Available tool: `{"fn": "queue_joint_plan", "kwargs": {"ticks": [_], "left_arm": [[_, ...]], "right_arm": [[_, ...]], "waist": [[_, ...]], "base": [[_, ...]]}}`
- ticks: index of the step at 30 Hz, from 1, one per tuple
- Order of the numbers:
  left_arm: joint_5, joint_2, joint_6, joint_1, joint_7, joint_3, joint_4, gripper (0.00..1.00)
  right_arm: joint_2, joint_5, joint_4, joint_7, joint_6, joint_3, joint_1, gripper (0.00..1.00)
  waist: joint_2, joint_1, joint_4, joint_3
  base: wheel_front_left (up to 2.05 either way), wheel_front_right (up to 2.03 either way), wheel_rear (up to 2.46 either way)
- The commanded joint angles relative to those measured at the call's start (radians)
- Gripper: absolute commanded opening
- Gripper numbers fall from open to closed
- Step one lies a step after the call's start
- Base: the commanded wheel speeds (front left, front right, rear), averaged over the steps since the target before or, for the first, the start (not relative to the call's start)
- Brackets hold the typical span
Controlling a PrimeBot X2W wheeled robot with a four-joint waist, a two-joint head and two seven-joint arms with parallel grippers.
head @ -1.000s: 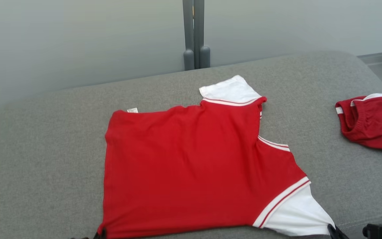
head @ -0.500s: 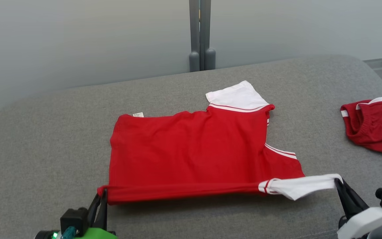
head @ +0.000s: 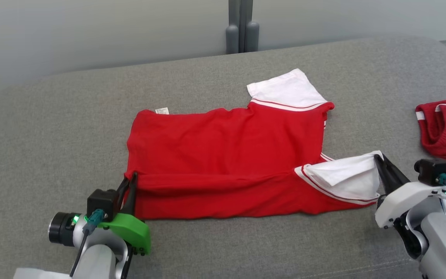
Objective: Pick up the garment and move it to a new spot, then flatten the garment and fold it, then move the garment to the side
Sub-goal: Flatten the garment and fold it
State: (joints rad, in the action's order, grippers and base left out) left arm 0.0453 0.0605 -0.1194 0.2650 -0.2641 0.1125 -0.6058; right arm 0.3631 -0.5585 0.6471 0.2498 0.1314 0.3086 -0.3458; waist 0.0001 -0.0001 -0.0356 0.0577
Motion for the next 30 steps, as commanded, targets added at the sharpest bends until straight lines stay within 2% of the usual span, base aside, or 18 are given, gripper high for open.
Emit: {"fn": "queue_joint_plan", "kwargs": {"ticks": [1, 10, 19, 20, 21, 22, 23, 26, 30], "left_arm": [[-0.007, 0.000, 0.010, 0.032, 0.001, 0.002, -0.012, 0.00], [-0.004, -0.005, 0.062, 0.103, 0.001, 0.003, -0.063, 0.00], [-0.001, -0.006, 0.089, 0.133, 0.001, -0.002, -0.090, 0.00], [-0.002, -0.007, 0.089, 0.134, 0.001, -0.001, -0.088, 0.00], [-0.002, -0.007, 0.090, 0.134, 0.001, 0.000, -0.083, 0.29], [0.000, -0.007, 0.091, 0.132, 0.001, -0.003, -0.081, 0.74], [0.003, -0.007, 0.093, 0.128, 0.001, -0.005, -0.080, 1.00], [0.009, -0.007, 0.096, 0.116, 0.001, -0.010, -0.070, 1.00], [0.020, -0.008, 0.104, 0.070, 0.001, -0.026, -0.025, 1.00]], "right_arm": [[0.001, 0.010, 0.024, 0.007, -0.002, 0.006, -0.034, 0.00], [-0.016, 0.044, 0.120, 0.015, -0.002, 0.020, -0.185, 0.00], [-0.038, 0.100, 0.179, 0.016, -0.002, 0.001, -0.254, 0.00], [-0.043, 0.103, 0.179, 0.016, -0.002, -0.006, -0.257, 0.09], [-0.047, 0.103, 0.177, 0.016, -0.002, -0.018, -0.260, 0.46], [-0.052, 0.108, 0.171, 0.016, -0.002, -0.028, -0.259, 1.00], [-0.056, 0.113, 0.169, 0.016, -0.002, -0.039, -0.255, 1.00], [-0.057, 0.128, 0.144, 0.016, -0.002, -0.070, -0.238, 1.00], [-0.054, 0.163, 0.067, 0.015, -0.002, -0.161, -0.161, 1.00]], "waist": [[-0.0001, 0.0001, 0.018, 0.049], [-0.0001, 0.0001, 0.029, 0.119], [-0.0001, 0.0001, 0.033, 0.146], [-0.0001, 0.0001, 0.033, 0.147], [-0.0001, 0.0001, 0.033, 0.147], [-0.0001, 0.0001, 0.032, 0.147], [-0.0001, 0.0001, 0.032, 0.146], [-0.0001, 0.0001, 0.031, 0.139], [-0.0001, 0.0001, 0.030, 0.116]], "base": [[0.00, 0.00, 0.00], [0.00, 0.00, 0.00], [0.00, 0.00, 0.00], [0.00, 0.00, 0.00], [0.00, 0.00, 0.00], [0.00, 0.00, 0.00], [0.00, 0.00, 0.00], [0.00, 0.00, 0.00], [0.00, 0.00, 0.00]]}}
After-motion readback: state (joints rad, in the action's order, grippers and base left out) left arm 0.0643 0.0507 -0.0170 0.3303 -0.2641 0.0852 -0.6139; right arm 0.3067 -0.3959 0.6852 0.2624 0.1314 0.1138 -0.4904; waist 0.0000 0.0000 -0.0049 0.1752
